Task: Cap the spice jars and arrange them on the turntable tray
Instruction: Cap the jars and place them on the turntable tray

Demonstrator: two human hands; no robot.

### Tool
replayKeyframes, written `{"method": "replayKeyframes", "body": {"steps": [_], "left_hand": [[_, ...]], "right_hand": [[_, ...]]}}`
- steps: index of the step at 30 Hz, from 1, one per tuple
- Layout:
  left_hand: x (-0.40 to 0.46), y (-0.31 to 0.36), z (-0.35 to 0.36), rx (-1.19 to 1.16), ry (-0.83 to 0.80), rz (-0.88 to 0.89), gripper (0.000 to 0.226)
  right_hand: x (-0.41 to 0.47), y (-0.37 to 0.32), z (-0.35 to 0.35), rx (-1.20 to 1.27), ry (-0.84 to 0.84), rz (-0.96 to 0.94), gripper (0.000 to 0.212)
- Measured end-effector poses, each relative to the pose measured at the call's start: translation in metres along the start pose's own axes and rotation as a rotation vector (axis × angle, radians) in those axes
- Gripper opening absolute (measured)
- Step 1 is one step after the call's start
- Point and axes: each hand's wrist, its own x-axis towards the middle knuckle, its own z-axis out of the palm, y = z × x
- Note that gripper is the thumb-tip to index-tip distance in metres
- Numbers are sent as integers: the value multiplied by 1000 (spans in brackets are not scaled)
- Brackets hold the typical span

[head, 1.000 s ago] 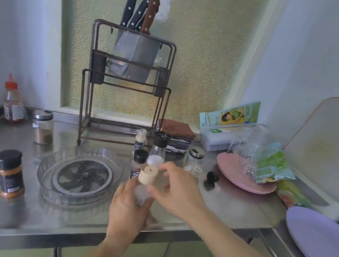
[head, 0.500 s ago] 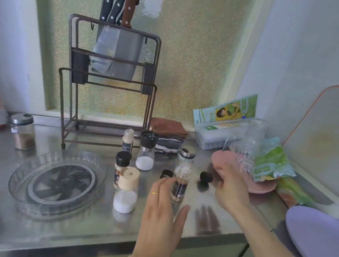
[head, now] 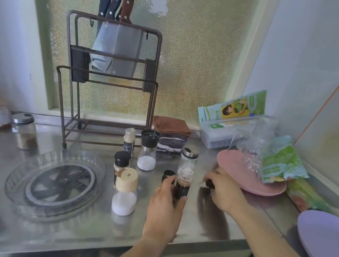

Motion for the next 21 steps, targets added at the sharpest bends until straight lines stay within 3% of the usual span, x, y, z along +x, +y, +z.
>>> {"method": "replayKeyframes", "body": {"steps": [5, 8, 13, 21], "left_hand": [[0, -1, 0, 38, -20, 19, 38], [-5, -2, -1, 19, -5, 45, 36], [-14, -2, -2, -19, -48, 84, 31], [-14, -3, -6, -66, -75, 73, 26]], "right_hand": [[-15, -23, -34, 647, 245, 114, 32], [-32, -46, -60, 936, 218, 32, 37], [-43, -65, -64, 718, 80, -128, 39], [-38, -68, -64, 506, -2, -89, 37]]}}
